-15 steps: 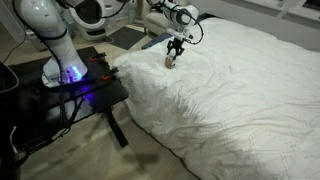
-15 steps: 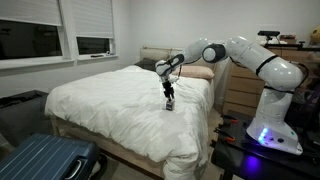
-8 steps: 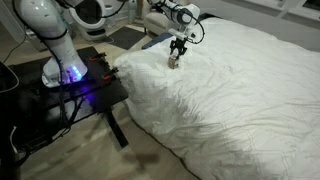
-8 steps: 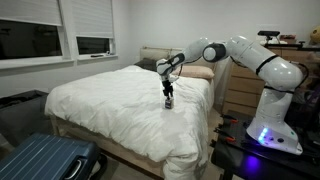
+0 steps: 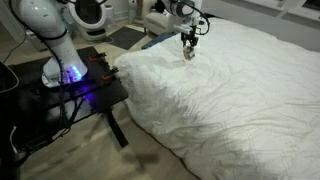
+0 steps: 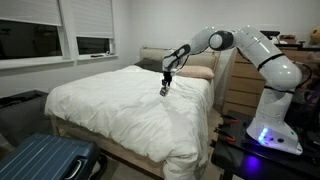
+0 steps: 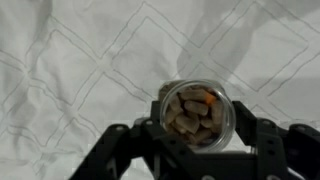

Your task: Pour the contents in the jar on the bed

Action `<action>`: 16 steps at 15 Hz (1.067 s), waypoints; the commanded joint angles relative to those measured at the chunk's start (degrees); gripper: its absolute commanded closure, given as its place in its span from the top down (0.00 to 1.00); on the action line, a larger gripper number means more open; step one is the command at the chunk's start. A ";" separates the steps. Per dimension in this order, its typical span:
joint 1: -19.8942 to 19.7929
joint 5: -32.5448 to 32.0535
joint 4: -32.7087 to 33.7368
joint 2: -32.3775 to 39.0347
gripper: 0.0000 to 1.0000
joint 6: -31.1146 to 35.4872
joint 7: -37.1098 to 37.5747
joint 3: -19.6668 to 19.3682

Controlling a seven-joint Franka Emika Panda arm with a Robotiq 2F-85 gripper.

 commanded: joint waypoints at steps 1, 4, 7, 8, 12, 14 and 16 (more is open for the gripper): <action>-0.33 0.08 -13.60 -10.46 0.45 9.22 0.24 1.26; -0.47 0.33 -21.50 -16.55 0.45 17.70 -0.61 2.32; -0.28 -0.14 -29.93 -22.45 0.45 27.28 -1.02 2.99; -0.32 -0.16 -32.87 -24.47 0.45 30.53 -1.15 3.28; -0.80 0.00 -45.07 -32.66 0.45 43.90 -1.44 4.61; -1.82 0.69 -50.96 -36.18 0.45 50.80 -2.56 6.12; -3.01 0.20 -55.32 -38.92 0.45 56.51 -2.91 7.94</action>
